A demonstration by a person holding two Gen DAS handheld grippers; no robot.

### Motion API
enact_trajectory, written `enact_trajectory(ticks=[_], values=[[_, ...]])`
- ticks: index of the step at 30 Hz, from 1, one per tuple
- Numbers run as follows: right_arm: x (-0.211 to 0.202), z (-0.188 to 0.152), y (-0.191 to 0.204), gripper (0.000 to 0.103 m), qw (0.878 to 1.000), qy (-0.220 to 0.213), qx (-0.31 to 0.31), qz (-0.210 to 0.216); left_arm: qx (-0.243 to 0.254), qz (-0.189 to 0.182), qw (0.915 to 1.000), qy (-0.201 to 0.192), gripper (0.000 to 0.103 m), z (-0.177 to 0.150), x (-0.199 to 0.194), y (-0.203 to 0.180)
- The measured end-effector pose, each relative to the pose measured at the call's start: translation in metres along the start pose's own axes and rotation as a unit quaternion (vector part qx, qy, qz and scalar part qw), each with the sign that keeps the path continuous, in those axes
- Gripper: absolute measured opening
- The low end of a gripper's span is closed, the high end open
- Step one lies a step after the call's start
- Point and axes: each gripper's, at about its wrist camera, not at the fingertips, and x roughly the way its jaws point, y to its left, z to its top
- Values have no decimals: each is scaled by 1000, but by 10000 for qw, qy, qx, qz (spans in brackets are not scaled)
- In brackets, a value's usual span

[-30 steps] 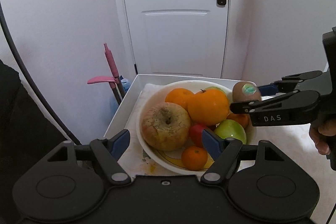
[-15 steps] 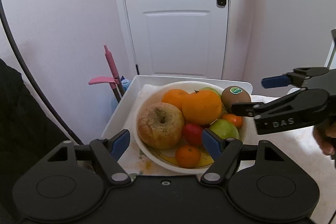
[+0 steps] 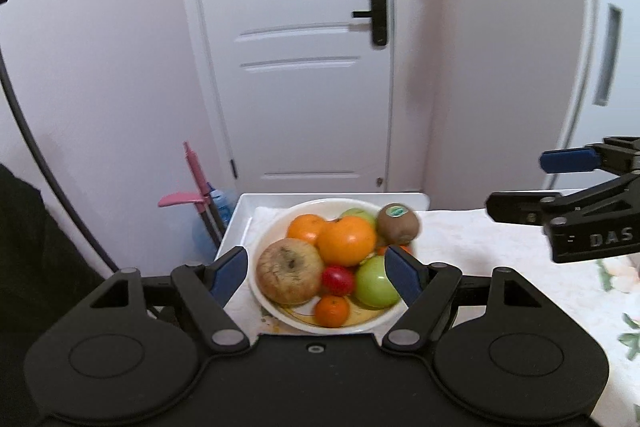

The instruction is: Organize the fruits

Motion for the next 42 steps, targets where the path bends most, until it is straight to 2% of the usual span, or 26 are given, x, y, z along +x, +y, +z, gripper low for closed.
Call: enact_trajectory(ticks=[6,10,13,19,26,42], values=[[-64,-1,-1,103,9971,-63,552,-515,76,-259,9996,-90,89,8,-31,-12],[-93,-8,-3,103,9901,-52,981,-1002,92,-366,9989,-268,100,7,-53,-22],[-109,-17,-4,103,9836,-3,1261,-1287,104,-388,9986,-357,101,5,-66,-30],[-129,-39,-2,103,9738,228,1418,-1764,112,-349,9984,-431,103,-2,-77,-39],[-139,-58,4,103,9676,416,1534,-1962,136,-325,9986,-395,103,-13,-85,-48],[-150,-61,0,103,9632,394,1656,-2080,198,-354,9983,-423,103,-14,-92,-54]])
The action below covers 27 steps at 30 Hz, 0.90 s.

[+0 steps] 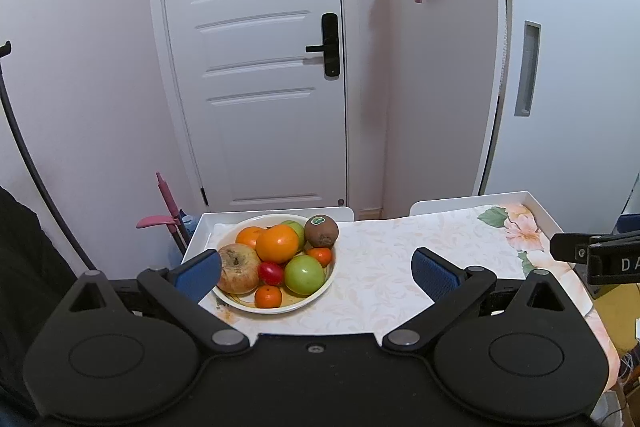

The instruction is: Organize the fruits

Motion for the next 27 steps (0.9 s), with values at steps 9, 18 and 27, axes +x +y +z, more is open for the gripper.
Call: enact_trajectory(ticks=[9,18,27], values=[[0,-1,1,103,10000,23,66,-50,-11,23,10000,17,103,-1,-1,0],[5,0,4,103,9999,106,92,-73,-21,33,10000,61,103,-1,3,4],[5,1,7,103,9998,124,90,-94,11,-52,10000,85,103,0,7,5]])
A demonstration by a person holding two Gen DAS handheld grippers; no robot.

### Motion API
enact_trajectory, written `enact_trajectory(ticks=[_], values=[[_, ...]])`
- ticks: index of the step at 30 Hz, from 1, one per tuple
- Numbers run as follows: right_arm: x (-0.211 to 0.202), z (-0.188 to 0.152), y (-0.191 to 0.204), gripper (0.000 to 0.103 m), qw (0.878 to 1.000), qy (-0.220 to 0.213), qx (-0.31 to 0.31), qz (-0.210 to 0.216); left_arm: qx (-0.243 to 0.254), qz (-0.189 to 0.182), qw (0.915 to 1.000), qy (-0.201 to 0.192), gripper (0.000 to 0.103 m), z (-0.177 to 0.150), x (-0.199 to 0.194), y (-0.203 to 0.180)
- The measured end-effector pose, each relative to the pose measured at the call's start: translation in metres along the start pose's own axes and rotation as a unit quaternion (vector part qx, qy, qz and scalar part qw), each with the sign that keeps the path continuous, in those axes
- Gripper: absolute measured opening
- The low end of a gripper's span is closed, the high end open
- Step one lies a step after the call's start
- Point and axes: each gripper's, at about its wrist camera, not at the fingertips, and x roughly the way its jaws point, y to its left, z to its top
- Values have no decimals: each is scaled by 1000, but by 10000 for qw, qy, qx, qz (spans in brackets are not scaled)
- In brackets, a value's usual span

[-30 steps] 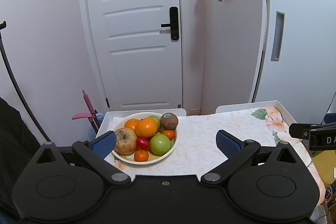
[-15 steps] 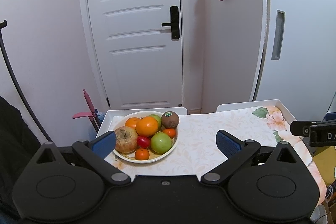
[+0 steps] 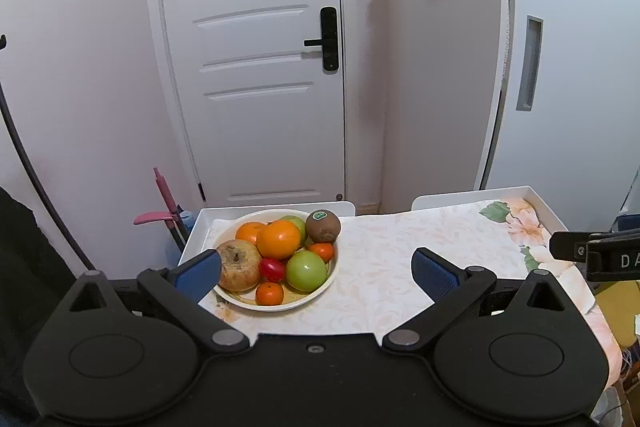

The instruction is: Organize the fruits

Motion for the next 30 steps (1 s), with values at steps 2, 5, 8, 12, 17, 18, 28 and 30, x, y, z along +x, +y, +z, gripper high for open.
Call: enact_trajectory(ticks=[2,5,8,12,17,18,28,30], values=[[0,0,0,103,10000,5,-11,-6,14,-11,10000,3,103,0,1,0],[1,0,2,103,10000,31,-45,-29,-9,-34,10000,22,103,2,2,2],[1,0,3,103,10000,43,-34,-39,-12,-31,10000,10,103,2,2,3],[2,1,4,103,10000,43,-17,-39,-14,-48,10000,41,103,2,3,4],[2,1,4,103,10000,33,-22,-31,88,88,9999,-39,103,3,1,2],[2,1,4,103,10000,27,-23,-34,108,122,9998,-62,103,3,1,1],[0,1,8,103,10000,-8,-21,-16,29,134,9999,-102,103,1,0,8],[0,1,8,103,10000,-11,-19,-17,-7,110,9999,-108,103,2,0,10]])
